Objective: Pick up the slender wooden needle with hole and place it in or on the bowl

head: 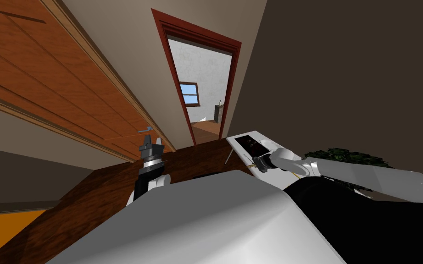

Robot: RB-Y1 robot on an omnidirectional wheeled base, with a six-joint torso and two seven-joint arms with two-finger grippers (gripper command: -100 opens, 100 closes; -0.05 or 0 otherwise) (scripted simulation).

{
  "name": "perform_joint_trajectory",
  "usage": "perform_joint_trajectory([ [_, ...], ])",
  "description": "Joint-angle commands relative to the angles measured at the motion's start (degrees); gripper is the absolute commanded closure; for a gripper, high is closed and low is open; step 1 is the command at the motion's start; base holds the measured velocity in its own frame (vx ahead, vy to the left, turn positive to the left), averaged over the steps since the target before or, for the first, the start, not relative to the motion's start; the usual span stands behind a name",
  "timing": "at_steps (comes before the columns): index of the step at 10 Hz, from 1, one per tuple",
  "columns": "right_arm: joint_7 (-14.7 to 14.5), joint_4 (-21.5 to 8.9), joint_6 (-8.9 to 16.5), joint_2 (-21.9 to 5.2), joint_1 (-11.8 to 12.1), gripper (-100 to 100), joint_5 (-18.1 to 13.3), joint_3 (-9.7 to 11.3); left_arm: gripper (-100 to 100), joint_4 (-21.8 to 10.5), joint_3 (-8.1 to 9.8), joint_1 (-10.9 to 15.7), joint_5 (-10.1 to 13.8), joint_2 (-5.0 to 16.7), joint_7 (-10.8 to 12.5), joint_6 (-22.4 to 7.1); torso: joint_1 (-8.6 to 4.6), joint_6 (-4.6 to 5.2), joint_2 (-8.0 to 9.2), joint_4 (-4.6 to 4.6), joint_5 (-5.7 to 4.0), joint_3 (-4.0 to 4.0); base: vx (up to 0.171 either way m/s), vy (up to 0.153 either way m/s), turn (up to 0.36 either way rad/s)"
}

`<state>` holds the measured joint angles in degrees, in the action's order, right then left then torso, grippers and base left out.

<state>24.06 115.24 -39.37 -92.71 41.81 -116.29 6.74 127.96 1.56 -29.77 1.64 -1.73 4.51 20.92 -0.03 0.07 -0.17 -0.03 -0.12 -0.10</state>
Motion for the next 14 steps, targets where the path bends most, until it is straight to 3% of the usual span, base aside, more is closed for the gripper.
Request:
perform_joint_trajectory([
  [1, 0.0, 0.0, 0.0, 0.0, 0.0, 0, 0.0, 0.0, 0, 0.0, 0.0, 0.0, 0.0, 0.0, 0.0, 0.0, 0.0, 0.0, 0.0, 0.0, 0.0, 0.0, 0.0, 0.0, 0.0],
  [2, -1.49, -0.22, -1.99, 0.94, -1.55, 100, 0.67, -0.55, 0, 0.0, 0.0, 0.0, 0.0, 0.0, 0.0, 0.0, 0.0, 0.0, 0.0, 0.0, 0.0, 0.0, -0.005, 0.003, -0.123],
  [10, -8.92, -0.87, -13.95, 6.04, -10.47, 100, 3.99, -3.37, 0, 0.0, 0.0, 0.0, 0.0, 0.0, 0.0, 0.0, 0.04, 0.01, 0.06, 0.01, 0.02, 0.03, -0.011, 0.007, -0.083],
  [11, -8.47, -0.96, -12.65, 5.57, -9.47, 100, 3.88, -3.3, 0, 0.0, 0.0, 0.0, 0.0, 0.0, 0.0, 0.0, 0.05, 0.02, 0.07, 0.01, 0.03, 0.04, -0.005, 0.003, -0.015],
  [12, -8.68, -0.94, -12.91, 5.6, -9.48, 0, 3.95, -3.42, 0, 0.0, 0.0, 0.0, 0.0, 0.0, 0.0, 0.0, 0.03, 0.0, 0.05, 0.0, 0.01, 0.02, 0.0, 0.0, 0.0],
  [13, -8.68, -0.53, -13.92, 5.3, -10.11, 100, 5.32, -5.01, 0, 0.0, 0.0, 0.0, 0.0, 0.0, 0.0, 0.0, 0.02, 0.0, 0.02, 0.0, 0.01, 0.01, -0.049, 0.034, -0.004],
  [14, -8.71, -0.08, -14.95, 4.91, -10.73, 100, 6.72, -6.57, 0, 0.0, 0.0, 0.01, 0.0, 0.0, 0.0, 0.0, 0.16, -0.02, 0.14, 0.03, 0.05, 0.08, -0.11, 0.077, -0.008],
])
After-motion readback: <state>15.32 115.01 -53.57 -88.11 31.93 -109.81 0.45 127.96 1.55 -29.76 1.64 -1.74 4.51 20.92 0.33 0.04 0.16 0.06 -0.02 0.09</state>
